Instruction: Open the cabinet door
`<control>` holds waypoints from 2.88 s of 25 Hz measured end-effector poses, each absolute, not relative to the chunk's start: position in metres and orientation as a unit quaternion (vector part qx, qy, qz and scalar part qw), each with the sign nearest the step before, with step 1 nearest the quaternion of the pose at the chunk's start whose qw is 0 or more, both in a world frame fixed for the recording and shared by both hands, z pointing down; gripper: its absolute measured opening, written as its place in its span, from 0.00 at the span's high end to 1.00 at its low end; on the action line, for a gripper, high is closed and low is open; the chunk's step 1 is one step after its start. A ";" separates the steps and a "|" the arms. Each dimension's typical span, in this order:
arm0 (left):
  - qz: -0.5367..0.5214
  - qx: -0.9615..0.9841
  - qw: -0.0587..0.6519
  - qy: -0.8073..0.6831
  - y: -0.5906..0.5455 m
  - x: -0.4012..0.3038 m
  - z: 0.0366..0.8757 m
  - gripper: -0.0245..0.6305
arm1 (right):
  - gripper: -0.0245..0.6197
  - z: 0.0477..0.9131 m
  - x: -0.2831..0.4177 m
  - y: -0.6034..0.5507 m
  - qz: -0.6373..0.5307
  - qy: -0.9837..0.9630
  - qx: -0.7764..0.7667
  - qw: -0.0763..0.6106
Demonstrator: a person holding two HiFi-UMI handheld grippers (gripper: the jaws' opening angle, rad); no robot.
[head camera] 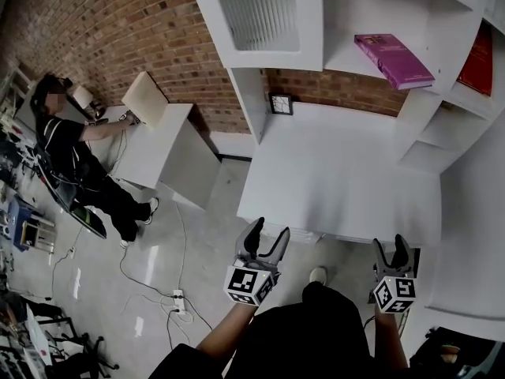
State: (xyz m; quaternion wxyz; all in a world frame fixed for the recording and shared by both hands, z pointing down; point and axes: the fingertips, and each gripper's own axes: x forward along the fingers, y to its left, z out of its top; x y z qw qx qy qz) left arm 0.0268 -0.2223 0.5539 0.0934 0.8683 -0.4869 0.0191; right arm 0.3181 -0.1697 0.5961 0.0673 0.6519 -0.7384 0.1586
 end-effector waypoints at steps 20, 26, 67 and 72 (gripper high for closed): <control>0.010 0.875 0.036 -0.483 -0.319 0.107 0.492 0.56 | 0.52 0.583 0.351 -0.259 0.151 -0.768 0.621 0.052; -0.023 0.885 -0.007 -0.465 -0.362 0.109 0.428 0.56 | 0.52 0.575 0.334 -0.280 0.156 -0.761 0.627 0.053; -0.107 0.901 -0.140 -0.395 -0.545 0.159 0.132 0.56 | 0.52 0.468 0.234 -0.450 0.082 -0.822 0.564 0.013; -0.125 0.894 -0.149 -0.404 -0.556 0.163 0.112 0.56 | 0.52 0.461 0.238 -0.457 0.077 -0.821 0.566 0.006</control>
